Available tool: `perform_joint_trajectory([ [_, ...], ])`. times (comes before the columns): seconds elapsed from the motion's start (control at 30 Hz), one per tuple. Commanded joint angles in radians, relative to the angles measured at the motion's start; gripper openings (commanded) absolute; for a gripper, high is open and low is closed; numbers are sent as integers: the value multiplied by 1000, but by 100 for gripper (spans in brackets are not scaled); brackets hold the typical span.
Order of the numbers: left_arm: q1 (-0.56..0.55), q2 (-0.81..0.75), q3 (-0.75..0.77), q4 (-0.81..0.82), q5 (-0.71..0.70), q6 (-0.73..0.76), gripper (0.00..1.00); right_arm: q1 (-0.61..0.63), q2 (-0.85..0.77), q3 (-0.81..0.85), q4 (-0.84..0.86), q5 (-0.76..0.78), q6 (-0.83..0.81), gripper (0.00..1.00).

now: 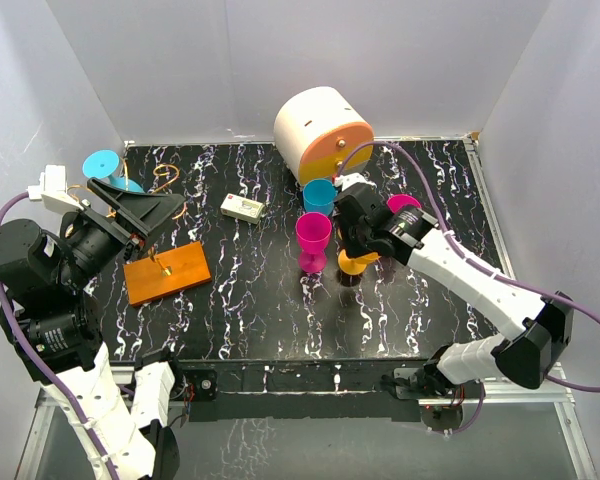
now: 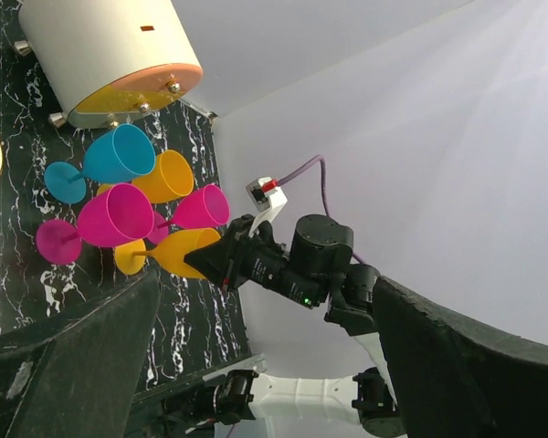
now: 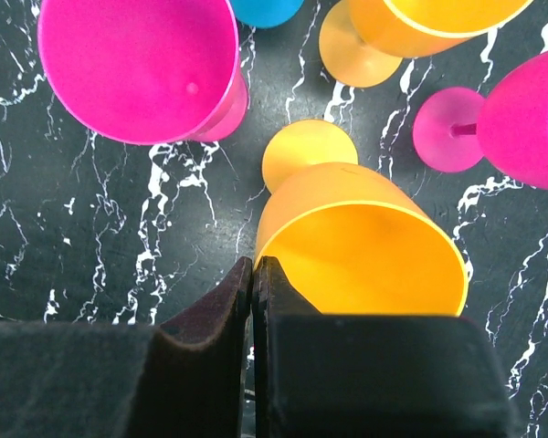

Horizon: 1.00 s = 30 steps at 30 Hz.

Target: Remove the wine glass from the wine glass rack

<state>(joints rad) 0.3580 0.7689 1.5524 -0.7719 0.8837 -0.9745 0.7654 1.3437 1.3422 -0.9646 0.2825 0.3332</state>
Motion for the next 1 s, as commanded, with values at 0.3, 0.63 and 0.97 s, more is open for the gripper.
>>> perform_joint_trajectory([
  [0.3, 0, 0, 28, -62, 20, -1, 99, -29, 35, -46, 128, -53, -53, 0],
  [0.63, 0, -2, 34, -87, 16, 15, 99, -46, 52, -60, 119, -47, -54, 0],
  [0.97, -1, 2, 41, -97, 18, 25, 99, -47, 74, -53, 122, -82, -54, 12],
])
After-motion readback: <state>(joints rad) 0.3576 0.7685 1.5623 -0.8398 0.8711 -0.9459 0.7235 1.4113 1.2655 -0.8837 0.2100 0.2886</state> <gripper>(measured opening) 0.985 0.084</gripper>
